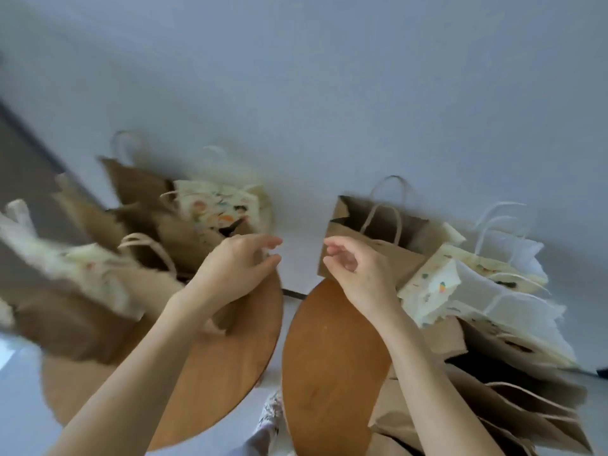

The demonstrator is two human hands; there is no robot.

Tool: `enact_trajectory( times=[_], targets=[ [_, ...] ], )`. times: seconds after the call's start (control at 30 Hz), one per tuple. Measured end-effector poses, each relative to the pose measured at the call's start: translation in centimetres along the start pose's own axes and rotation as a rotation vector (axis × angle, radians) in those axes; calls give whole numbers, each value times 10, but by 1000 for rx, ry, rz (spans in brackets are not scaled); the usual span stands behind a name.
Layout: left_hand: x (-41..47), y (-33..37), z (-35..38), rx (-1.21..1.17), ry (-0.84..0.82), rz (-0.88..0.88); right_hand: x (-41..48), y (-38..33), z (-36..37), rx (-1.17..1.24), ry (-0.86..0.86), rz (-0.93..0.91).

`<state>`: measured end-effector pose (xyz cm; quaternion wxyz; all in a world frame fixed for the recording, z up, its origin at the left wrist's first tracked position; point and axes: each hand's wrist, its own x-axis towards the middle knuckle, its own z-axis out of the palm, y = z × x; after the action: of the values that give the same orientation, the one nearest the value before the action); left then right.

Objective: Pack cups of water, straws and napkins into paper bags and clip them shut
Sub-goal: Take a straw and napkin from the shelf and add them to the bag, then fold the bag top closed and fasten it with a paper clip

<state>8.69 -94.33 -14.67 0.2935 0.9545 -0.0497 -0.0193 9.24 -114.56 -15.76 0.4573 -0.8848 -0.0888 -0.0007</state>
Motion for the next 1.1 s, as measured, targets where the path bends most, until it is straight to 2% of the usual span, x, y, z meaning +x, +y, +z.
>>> enact_trajectory(
  times=[0.3, 0.47, 0.6, 0.77, 0.93, 1.1],
  targets=[
    [-224, -112, -107, 22, 341, -461, -57, -148, 167, 71, -487, -346],
    [-315, -168, -160, 13, 429, -557, -97, -230, 258, 88, -633, -435],
    [-383, -234, -213, 62, 498, -556, -125, -295, 349, 147, -672, -484],
    [-446, -310, -273, 62, 576, -632, -136, -368, 434, 107, -680, -536],
    [-448, -383, -316, 35, 571, -624, -122, -411, 500, 126, -658, -473],
    [-412, -466, -359, 52, 522, -590, -77, -451, 575, 155, -615, -461]
  ],
)
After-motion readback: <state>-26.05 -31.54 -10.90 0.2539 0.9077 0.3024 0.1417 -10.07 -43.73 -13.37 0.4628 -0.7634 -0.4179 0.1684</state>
